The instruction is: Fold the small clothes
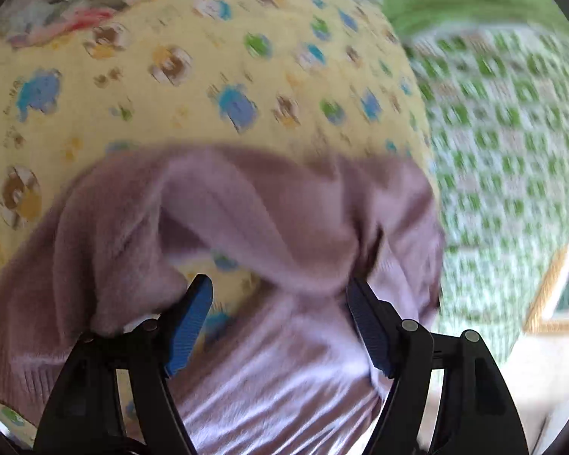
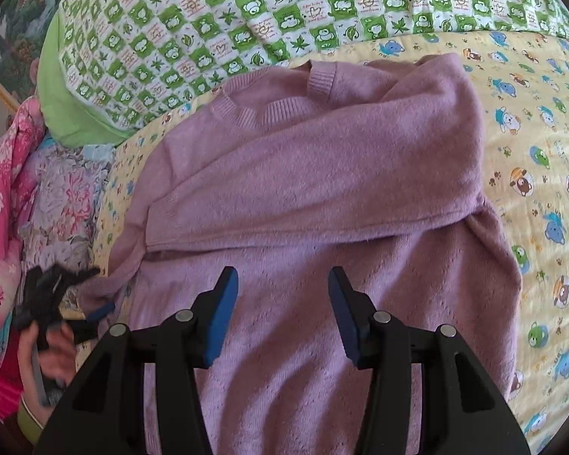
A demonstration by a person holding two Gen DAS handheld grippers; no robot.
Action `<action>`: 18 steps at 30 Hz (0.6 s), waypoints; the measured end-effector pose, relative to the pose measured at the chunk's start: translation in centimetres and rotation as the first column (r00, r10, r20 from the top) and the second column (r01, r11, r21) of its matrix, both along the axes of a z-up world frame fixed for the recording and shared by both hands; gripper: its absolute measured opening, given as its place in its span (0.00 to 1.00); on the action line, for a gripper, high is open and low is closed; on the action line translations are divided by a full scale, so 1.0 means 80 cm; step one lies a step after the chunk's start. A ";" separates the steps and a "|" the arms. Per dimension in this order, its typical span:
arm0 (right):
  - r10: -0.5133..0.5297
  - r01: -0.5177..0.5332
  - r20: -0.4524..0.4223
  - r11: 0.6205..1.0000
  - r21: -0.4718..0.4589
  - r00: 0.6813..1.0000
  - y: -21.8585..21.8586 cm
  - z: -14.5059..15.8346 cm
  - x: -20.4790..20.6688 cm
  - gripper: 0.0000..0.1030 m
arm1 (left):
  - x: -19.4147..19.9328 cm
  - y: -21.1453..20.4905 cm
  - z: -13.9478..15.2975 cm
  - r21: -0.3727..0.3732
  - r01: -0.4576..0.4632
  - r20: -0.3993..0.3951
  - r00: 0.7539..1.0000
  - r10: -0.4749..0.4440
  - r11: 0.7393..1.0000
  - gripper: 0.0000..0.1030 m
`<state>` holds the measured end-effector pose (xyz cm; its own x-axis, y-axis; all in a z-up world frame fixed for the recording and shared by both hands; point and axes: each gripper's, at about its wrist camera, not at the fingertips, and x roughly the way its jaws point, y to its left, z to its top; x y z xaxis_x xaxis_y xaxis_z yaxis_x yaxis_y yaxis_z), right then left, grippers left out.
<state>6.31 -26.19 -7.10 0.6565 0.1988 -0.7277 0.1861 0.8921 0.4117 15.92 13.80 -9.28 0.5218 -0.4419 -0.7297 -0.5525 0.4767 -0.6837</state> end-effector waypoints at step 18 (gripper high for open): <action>-0.118 0.118 -0.005 0.993 0.009 0.993 -0.063 -0.006 -0.025 0.49 | 0.066 -0.095 0.131 0.427 0.207 0.290 0.891 -0.350 0.880 0.04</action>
